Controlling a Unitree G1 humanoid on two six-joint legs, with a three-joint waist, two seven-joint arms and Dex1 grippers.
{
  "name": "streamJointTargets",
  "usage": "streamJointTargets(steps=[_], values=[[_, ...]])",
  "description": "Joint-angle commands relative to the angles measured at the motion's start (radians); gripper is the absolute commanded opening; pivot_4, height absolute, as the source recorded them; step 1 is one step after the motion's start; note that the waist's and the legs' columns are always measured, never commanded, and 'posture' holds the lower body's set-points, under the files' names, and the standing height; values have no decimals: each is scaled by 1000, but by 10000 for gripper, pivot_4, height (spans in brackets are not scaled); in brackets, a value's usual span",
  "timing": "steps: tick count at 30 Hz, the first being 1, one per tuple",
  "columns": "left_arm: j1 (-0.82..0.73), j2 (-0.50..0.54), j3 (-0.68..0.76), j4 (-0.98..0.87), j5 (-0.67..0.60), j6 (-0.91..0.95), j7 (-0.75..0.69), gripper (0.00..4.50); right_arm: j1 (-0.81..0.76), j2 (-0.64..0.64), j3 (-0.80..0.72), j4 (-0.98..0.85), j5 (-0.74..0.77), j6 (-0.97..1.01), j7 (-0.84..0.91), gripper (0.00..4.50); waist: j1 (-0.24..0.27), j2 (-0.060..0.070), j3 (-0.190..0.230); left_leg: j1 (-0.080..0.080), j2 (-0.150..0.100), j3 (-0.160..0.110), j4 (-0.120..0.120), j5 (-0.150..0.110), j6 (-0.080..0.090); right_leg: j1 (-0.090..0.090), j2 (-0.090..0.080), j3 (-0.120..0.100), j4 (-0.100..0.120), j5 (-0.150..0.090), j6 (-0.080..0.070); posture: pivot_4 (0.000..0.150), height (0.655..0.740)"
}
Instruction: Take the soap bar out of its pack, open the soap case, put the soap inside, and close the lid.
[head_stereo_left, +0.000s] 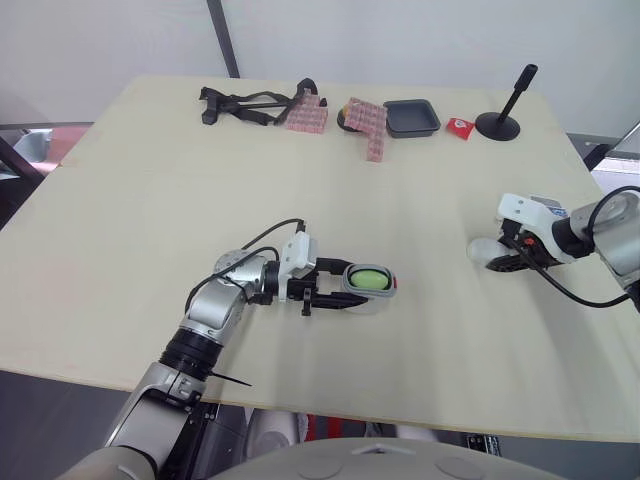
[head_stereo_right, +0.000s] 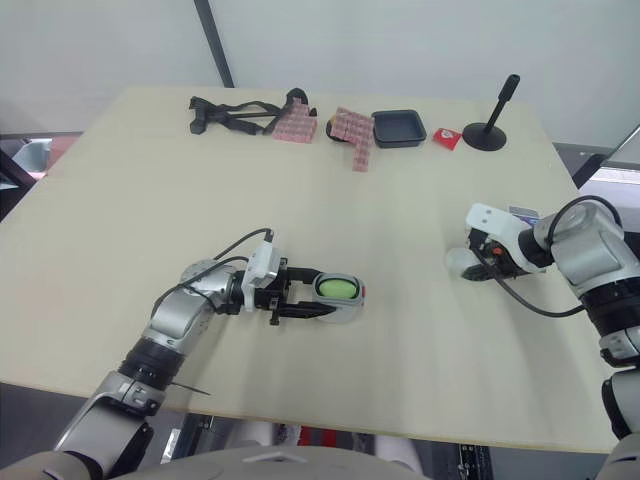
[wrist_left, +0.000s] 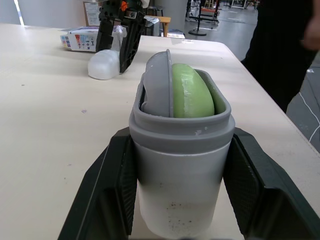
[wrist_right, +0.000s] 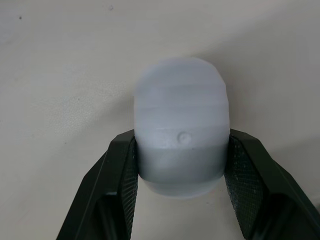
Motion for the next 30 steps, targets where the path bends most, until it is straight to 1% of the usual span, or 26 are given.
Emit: streamJointTargets(steps=[1, 7, 12, 17, 22, 27, 30], values=[[0, 8, 4, -21, 4, -9, 4, 18861, -23, -1, -16, 3, -19, -27, 8, 19442, 0, 0, 0, 0, 0, 0, 0, 0, 0, 0, 0, 0, 0, 0, 0, 1500, 7400], [-3, 6, 3, -14, 6, -13, 3, 18861, -50, -19, -14, -38, -26, -56, 60, 19442, -1, 0, 0, 0, 0, 0, 0, 0, 0, 0, 0, 0, 0, 0, 0, 1500, 7400], [-12, 1, 4, 3, 10, -21, 6, 18861, -117, -18, -19, -160, 17, -9, 151, 19442, -4, 0, 0, 1, 0, 0, 0, 0, 0, 0, 0, 0, 1, 0, 0, 1500, 7400], [-26, -10, 9, 24, 15, -32, 15, 18861, -160, -6, -12, -360, 95, 112, 231, 19442, -1, 0, 0, 1, 0, 0, 0, 0, 0, 0, 0, 0, 1, 0, 0, 1500, 7400], [-44, -29, 15, 45, 18, -41, 32, 18861, -209, 45, 15, -570, 195, 280, 242, 19442, -1, 0, 0, 1, 1, 0, 0, 0, 0, -1, 0, 1, 2, 0, 0, 1500, 7400], [-50, -43, 13, 55, 24, -44, 38, 18861, -255, 94, 65, -688, 241, 408, 196, 19442, 1, 0, 0, 2, 1, 1, 0, 0, 0, -2, 0, 1, 3, 0, 0, 1500, 7400], [-48, -46, 10, 55, 26, -46, 39, 18861, -276, 129, 97, -712, 251, 450, 161, 19442, 2, 0, 0, 1, 1, 1, 0, 0, 0, -2, 0, 1, 3, 0, 0, 1500, 7400]])
